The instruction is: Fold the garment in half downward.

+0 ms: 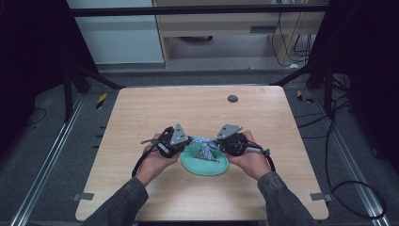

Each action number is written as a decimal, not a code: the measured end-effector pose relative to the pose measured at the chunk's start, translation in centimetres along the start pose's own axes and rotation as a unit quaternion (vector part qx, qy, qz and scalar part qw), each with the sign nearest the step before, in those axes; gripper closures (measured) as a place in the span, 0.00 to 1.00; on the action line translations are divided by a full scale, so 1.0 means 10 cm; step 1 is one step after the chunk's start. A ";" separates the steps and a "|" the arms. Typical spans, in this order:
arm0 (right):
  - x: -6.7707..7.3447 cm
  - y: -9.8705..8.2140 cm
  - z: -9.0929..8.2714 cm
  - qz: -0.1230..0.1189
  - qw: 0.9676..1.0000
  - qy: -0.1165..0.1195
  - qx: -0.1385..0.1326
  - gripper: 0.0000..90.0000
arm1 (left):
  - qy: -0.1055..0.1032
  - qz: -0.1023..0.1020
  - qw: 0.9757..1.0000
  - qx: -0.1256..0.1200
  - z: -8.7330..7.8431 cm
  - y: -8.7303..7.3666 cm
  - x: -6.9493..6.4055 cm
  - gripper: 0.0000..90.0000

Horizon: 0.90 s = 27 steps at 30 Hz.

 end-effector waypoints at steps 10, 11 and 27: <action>0.11 -0.04 -0.02 -0.005 1.000 0.007 0.001 0.89 | -0.012 -0.008 1.000 0.001 -0.02 -0.11 -0.07 0.96; 0.12 -0.04 -0.02 -0.006 1.000 0.008 0.000 0.89 | -0.014 -0.009 1.000 -0.001 -0.02 -0.12 -0.08 0.96; 0.26 -0.10 -0.04 -0.011 1.000 0.019 0.001 0.89 | -0.031 -0.012 0.999 0.003 -0.06 -0.24 -0.19 0.97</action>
Point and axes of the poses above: each handheld gripper's, and its own axes: z roughly forward along the jaws, y roughly out of its top, x roughly to its left, the point moved 6 cm from there along z, roughly forward along the jaws, and after that the axes turned 6 degrees about -z, right-handed, at the moved point
